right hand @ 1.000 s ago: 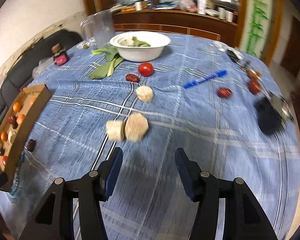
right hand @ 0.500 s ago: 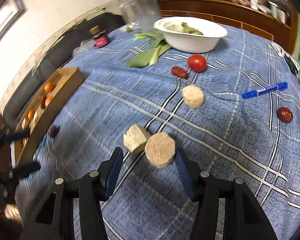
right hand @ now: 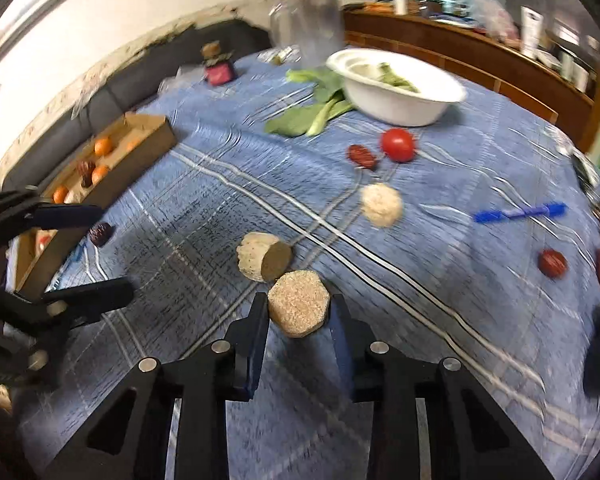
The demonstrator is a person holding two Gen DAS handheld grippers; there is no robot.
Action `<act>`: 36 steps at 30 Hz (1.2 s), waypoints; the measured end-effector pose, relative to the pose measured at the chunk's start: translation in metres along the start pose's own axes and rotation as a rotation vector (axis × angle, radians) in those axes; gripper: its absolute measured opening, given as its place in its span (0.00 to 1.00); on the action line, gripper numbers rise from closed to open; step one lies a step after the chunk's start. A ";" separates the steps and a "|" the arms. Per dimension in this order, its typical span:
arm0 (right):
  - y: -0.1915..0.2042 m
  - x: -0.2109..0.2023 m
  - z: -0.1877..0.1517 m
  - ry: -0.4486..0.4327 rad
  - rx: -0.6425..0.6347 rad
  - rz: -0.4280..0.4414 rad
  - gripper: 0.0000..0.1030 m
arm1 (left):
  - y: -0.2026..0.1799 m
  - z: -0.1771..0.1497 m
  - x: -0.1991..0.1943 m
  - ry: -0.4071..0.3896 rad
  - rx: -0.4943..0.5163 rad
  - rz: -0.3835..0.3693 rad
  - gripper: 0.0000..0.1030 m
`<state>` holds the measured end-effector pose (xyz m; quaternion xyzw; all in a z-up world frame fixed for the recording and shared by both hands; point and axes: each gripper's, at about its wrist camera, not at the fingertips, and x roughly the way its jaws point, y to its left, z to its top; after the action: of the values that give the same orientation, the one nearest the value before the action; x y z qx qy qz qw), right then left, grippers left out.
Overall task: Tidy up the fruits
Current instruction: 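Grasp a round yam slice with the right gripper while the left gripper grasps a yam chunk, then carry the yam slice and yam chunk over the cardboard tray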
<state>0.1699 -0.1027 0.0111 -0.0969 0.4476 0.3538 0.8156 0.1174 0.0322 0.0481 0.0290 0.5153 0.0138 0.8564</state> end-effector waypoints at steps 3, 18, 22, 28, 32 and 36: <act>-0.017 -0.030 -0.015 -0.038 0.083 -0.030 0.31 | -0.014 0.017 0.012 -0.011 0.017 -0.030 0.73; -0.026 -0.064 -0.056 -0.059 0.176 -0.142 0.32 | -0.024 0.036 0.049 -0.007 -0.058 -0.178 0.21; -0.017 -0.069 -0.058 -0.075 0.194 -0.164 0.32 | -0.017 0.015 0.018 -0.041 -0.042 -0.210 0.21; 0.005 -0.080 -0.057 -0.094 0.209 -0.211 0.32 | -0.006 -0.031 -0.022 -0.061 -0.005 -0.135 0.21; 0.026 -0.084 -0.059 -0.095 0.205 -0.245 0.32 | 0.014 -0.050 -0.042 -0.087 -0.034 -0.119 0.21; 0.045 -0.084 -0.067 -0.079 0.229 -0.243 0.32 | 0.034 -0.066 -0.063 -0.113 -0.051 -0.103 0.21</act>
<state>0.0670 -0.1428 0.0466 -0.0427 0.4377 0.2029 0.8749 0.0297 0.0646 0.0746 -0.0183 0.4663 -0.0188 0.8842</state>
